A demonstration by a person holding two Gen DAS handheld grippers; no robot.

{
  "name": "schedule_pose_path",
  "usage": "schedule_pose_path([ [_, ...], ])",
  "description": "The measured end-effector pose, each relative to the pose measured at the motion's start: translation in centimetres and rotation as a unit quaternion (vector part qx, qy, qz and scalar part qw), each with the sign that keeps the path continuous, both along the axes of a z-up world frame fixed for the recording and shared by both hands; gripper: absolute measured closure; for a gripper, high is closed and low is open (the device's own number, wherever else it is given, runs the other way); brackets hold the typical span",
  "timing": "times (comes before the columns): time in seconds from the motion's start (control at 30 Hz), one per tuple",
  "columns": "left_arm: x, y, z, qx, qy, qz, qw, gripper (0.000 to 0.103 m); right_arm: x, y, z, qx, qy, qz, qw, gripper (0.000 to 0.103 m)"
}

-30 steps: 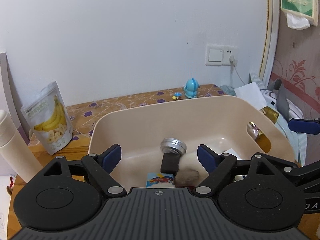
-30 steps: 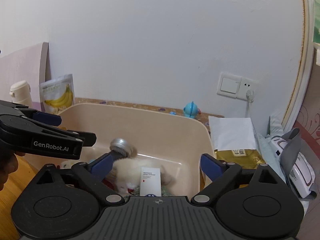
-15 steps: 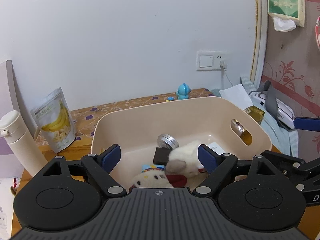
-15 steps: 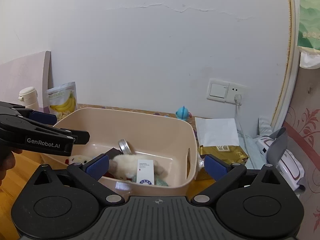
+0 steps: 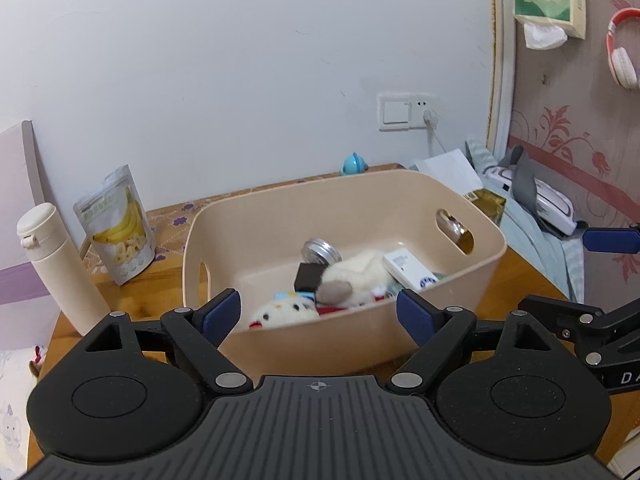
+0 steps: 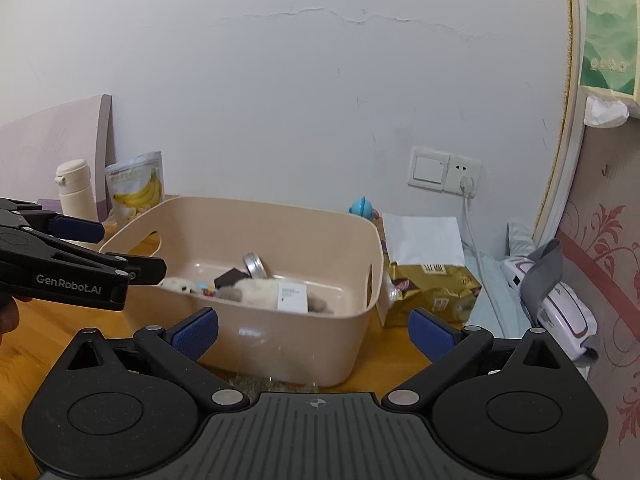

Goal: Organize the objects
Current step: 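Move both tools back toward the cartoon box and herb bag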

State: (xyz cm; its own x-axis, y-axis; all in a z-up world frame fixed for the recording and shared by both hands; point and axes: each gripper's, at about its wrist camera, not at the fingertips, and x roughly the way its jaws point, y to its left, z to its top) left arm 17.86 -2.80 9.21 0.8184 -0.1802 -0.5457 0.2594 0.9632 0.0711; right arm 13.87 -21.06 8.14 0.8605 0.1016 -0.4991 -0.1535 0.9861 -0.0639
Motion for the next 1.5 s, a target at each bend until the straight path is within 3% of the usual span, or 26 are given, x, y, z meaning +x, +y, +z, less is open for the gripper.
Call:
schedule_pose_path([
  [0.6, -2.0, -2.2, -4.6, 0.014, 0.047, -0.014, 0.9987, 0.016, -2.7, -2.6, -4.0, -0.013, 0.069, -0.01, 0.997, 0.0],
  [0.93, -1.8, -3.6, -7.6, 0.017, 0.085, -0.023, 0.996, 0.016, -1.9, -3.3, -6.6, -0.015, 0.104, -0.009, 0.994, 0.0],
  [1.5, 1.2, -5.9, -11.8, -0.011, 0.141, -0.043, 0.989, 0.016, 0.5, -5.0, -10.6, -0.018, 0.153, -0.031, 0.988, 0.0],
])
